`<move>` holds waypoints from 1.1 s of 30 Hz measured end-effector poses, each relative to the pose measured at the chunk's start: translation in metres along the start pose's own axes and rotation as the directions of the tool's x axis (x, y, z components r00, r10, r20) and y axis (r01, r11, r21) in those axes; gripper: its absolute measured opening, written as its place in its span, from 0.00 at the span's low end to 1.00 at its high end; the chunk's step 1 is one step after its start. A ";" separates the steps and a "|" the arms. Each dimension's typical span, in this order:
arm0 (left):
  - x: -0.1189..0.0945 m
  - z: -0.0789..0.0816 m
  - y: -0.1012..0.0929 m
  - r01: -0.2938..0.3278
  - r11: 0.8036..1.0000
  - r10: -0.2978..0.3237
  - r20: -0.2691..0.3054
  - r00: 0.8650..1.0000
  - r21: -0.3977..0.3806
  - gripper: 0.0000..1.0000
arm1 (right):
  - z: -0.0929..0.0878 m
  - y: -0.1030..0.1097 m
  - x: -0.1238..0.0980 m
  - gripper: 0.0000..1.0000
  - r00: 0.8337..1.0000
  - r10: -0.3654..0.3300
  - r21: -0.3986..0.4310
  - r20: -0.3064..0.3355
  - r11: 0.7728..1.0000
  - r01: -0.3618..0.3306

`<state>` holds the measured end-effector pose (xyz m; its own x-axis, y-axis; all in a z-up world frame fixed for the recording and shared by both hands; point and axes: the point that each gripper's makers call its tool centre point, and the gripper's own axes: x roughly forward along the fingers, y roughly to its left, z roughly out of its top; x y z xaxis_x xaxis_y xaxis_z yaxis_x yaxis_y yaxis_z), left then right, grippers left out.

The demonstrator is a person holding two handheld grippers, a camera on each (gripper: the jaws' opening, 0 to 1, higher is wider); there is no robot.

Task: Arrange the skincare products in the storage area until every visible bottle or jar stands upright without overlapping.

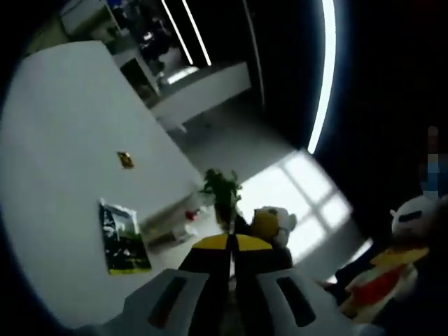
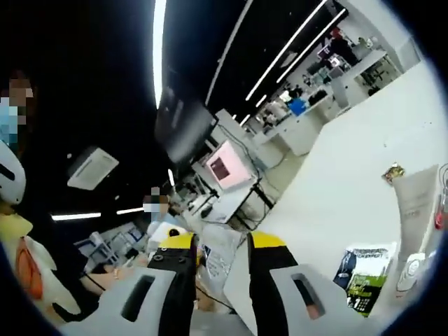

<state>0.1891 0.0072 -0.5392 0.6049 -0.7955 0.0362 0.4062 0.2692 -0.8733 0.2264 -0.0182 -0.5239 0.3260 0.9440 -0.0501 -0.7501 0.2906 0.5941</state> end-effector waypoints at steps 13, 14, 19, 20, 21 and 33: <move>-0.002 -0.004 0.006 -0.014 1.000 0.013 -0.012 1.000 -0.023 0.00 | -0.002 -0.007 0.000 0.01 0.997 -0.035 -0.259 -0.074 0.966 0.015; -0.003 -0.005 0.011 -0.036 0.999 0.036 -0.021 0.999 -0.017 0.00 | -0.006 -0.009 0.000 0.01 0.994 -0.049 -0.242 -0.101 0.970 0.023; -0.005 -0.005 0.026 -0.122 0.992 0.123 -0.025 0.992 0.012 0.00 | -0.013 -0.024 0.004 0.01 0.983 -0.137 -0.219 -0.119 0.970 0.109; -0.007 -0.006 0.031 -0.152 0.988 0.152 -0.032 0.988 0.027 0.00 | -0.012 -0.027 0.006 0.01 0.983 -0.149 -0.191 -0.103 0.973 0.128; -0.008 -0.008 0.035 -0.178 0.983 0.180 -0.046 0.983 0.046 0.00 | -0.011 -0.028 0.006 0.01 0.984 -0.147 -0.188 -0.096 0.974 0.127; -0.018 -0.004 0.082 -0.338 0.941 0.337 -0.013 0.941 -0.022 0.00 | -0.040 -0.059 0.024 0.01 0.950 -0.256 -0.228 -0.176 0.950 0.214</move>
<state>0.2087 0.0419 -0.6130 0.6973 -0.6652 -0.2671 0.1628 0.5099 -0.8447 0.2550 -0.0065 -0.5923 0.4008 0.8502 -0.3413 -0.7740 0.5136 0.3703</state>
